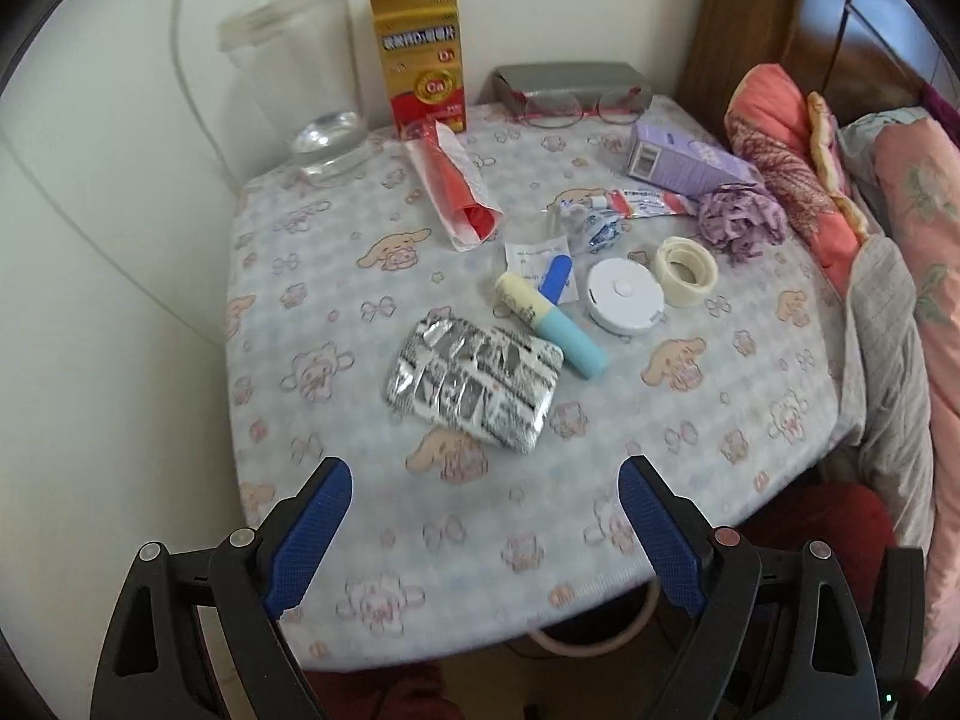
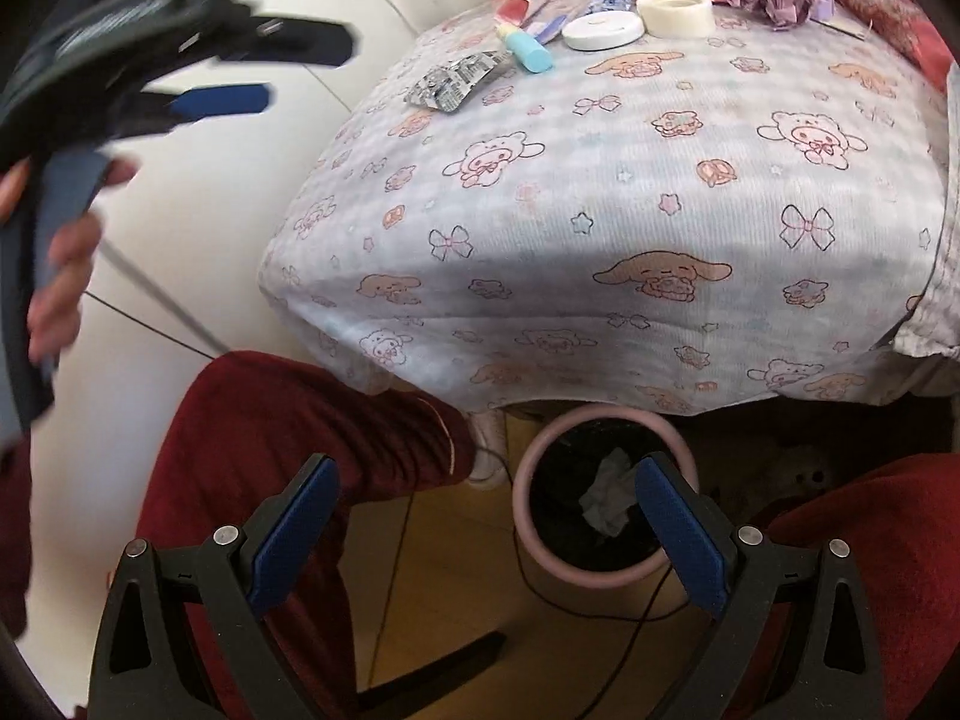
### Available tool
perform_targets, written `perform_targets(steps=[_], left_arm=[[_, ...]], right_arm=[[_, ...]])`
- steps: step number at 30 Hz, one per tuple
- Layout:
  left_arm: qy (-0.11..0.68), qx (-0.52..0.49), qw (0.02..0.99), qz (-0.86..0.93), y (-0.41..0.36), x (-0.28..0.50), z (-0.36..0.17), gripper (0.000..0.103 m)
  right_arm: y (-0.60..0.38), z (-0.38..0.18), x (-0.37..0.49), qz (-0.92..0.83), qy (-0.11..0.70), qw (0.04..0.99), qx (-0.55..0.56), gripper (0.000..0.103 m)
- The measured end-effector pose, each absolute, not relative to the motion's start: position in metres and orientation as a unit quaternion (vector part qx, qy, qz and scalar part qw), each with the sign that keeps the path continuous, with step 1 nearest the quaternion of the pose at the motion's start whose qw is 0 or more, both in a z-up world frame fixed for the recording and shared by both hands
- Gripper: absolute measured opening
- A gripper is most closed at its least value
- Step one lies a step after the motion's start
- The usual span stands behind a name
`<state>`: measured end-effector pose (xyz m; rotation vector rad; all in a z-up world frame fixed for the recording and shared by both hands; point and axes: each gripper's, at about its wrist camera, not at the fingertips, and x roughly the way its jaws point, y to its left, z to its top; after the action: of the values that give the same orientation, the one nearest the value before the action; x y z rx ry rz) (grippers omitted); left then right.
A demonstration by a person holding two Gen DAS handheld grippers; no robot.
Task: Collect trash
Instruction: 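Reach the left tool to the silver blister pack and grasp it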
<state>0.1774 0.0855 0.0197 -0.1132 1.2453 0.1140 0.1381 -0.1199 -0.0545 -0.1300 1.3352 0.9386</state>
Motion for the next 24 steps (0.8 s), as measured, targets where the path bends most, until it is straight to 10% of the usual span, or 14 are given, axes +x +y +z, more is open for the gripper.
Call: perform_targets(steps=[24], left_arm=[[0.634, -0.061, 0.770, 0.040, 0.094, 0.232, -0.048, 0.103]], right_arm=[[-0.143, -0.061, 0.166, 0.416, 0.623, 0.661, 0.041, 0.098]])
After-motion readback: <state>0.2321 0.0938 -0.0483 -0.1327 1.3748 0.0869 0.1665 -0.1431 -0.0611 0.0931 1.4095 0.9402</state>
